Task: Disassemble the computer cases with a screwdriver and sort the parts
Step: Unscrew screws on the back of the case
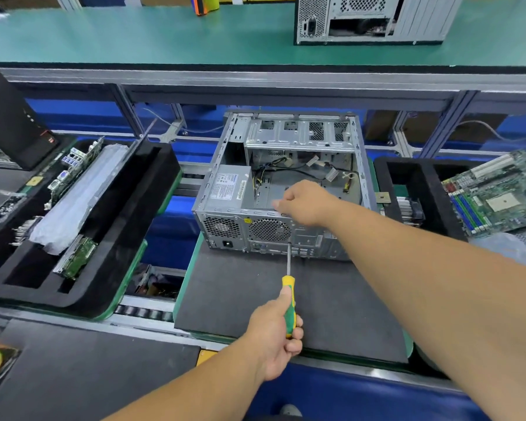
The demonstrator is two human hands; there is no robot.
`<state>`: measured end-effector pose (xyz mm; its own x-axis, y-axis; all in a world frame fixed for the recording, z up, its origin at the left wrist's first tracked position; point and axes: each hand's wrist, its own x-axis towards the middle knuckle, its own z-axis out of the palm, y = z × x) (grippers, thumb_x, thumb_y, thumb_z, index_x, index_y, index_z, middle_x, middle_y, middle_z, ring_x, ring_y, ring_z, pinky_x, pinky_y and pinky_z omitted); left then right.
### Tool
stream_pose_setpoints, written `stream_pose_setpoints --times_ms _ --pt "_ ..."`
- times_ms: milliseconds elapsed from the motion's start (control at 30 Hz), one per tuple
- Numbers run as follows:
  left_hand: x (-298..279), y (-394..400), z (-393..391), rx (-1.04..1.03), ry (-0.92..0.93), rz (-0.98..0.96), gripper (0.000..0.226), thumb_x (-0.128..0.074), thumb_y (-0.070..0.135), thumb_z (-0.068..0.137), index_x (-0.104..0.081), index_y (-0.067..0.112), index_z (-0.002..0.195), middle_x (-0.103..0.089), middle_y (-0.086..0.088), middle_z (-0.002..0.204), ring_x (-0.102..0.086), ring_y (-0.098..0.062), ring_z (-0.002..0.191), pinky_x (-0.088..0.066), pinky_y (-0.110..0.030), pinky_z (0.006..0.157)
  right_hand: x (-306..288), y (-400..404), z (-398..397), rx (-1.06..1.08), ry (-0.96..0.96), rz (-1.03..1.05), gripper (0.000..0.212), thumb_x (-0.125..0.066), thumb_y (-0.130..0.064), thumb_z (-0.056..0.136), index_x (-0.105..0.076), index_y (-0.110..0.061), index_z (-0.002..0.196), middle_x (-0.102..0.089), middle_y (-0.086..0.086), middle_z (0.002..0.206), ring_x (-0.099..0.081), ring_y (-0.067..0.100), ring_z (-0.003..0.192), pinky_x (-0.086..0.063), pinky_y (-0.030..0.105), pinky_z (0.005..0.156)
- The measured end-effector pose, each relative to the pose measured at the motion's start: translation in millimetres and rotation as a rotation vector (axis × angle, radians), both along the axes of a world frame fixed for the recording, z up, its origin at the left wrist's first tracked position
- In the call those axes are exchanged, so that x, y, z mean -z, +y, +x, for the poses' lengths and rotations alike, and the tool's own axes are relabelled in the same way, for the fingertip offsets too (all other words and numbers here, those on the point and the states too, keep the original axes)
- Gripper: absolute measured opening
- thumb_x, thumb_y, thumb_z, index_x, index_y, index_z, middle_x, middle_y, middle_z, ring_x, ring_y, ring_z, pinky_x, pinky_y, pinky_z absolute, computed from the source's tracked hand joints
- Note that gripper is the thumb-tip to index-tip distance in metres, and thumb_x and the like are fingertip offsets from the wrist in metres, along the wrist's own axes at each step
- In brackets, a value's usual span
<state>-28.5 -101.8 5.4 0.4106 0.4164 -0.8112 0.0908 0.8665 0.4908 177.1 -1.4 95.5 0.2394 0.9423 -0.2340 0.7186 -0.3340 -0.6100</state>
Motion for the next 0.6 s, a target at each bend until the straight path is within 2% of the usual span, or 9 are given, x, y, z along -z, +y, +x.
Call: stream_pose_setpoints --times_ms 67,133,200,333,400,500,600 --pt "5.1 0.3 0.5 -0.009 0.08 0.113 0.032 -0.074 0.032 0.096 -0.055 0.008 0.107 -0.049 -0.004 0.074 -0.039 -0.01 0.051 -0.029 -0.023 0.042 1.8 0.3 3.1 -0.009 -0.013 -0.008 0.054 -0.059 -0.043 0.098 -0.029 -0.023 0.058 -0.03 -0.001 0.058 -0.026 0.017 0.051 -0.022 0.03 0.052" --pt "10.8 3.3 -0.6 -0.057 0.136 0.165 0.025 -0.071 0.027 0.098 -0.058 0.006 0.104 -0.057 -0.005 0.072 -0.042 -0.01 0.051 -0.034 -0.023 0.043 2.5 3.0 4.0 -0.015 -0.01 -0.018 0.053 -0.058 -0.043 0.099 -0.031 -0.022 0.059 -0.031 -0.002 0.057 -0.029 0.018 0.053 -0.024 0.029 0.051" --pt "10.7 4.6 -2.5 -0.061 0.116 0.149 0.025 -0.065 0.032 0.102 -0.061 0.007 0.103 -0.067 -0.006 0.075 -0.05 -0.011 0.055 -0.04 -0.024 0.047 1.8 4.8 4.5 -0.016 -0.003 -0.025 0.053 -0.058 -0.043 0.1 -0.032 -0.022 0.06 -0.032 -0.002 0.057 -0.03 0.018 0.052 -0.026 0.027 0.05" --pt "6.7 5.1 -6.3 -0.035 0.009 -0.004 0.046 -0.055 0.049 0.104 -0.066 0.006 0.115 -0.079 -0.01 0.098 -0.056 -0.015 0.07 -0.045 -0.026 0.052 1.2 4.5 5.3 -0.019 -0.006 -0.024 0.049 -0.058 -0.045 0.101 -0.039 -0.018 0.066 -0.036 0.001 0.061 -0.034 0.019 0.055 -0.03 0.028 0.053" --pt "5.4 5.3 -6.7 -0.014 -0.036 -0.047 0.051 -0.053 0.053 0.103 -0.067 0.005 0.112 -0.076 -0.008 0.09 -0.051 -0.015 0.067 -0.04 -0.025 0.049 1.4 3.4 4.7 -0.024 -0.001 -0.008 0.049 -0.058 -0.045 0.101 -0.04 -0.017 0.066 -0.036 0.002 0.061 -0.034 0.02 0.055 -0.031 0.029 0.053" --pt "4.7 5.7 -2.9 -0.045 -0.023 -0.033 0.047 -0.058 0.054 0.101 -0.066 0.008 0.106 -0.059 -0.004 0.072 -0.043 -0.013 0.056 -0.031 -0.024 0.044 1.7 3.0 5.2 -0.027 -0.014 0.005 0.052 -0.059 -0.045 0.101 -0.037 -0.019 0.062 -0.035 -0.001 0.058 -0.033 0.018 0.052 -0.03 0.028 0.052" --pt "11.0 5.4 -0.5 -0.062 0.068 0.127 0.033 -0.075 0.035 0.095 -0.054 0.011 0.099 -0.044 0.0 0.065 -0.034 -0.011 0.052 -0.027 -0.024 0.043 2.7 3.2 5.2 -0.029 -0.026 0.007 0.052 -0.059 -0.046 0.101 -0.038 -0.019 0.062 -0.036 -0.002 0.057 -0.032 0.016 0.05 -0.03 0.027 0.05"
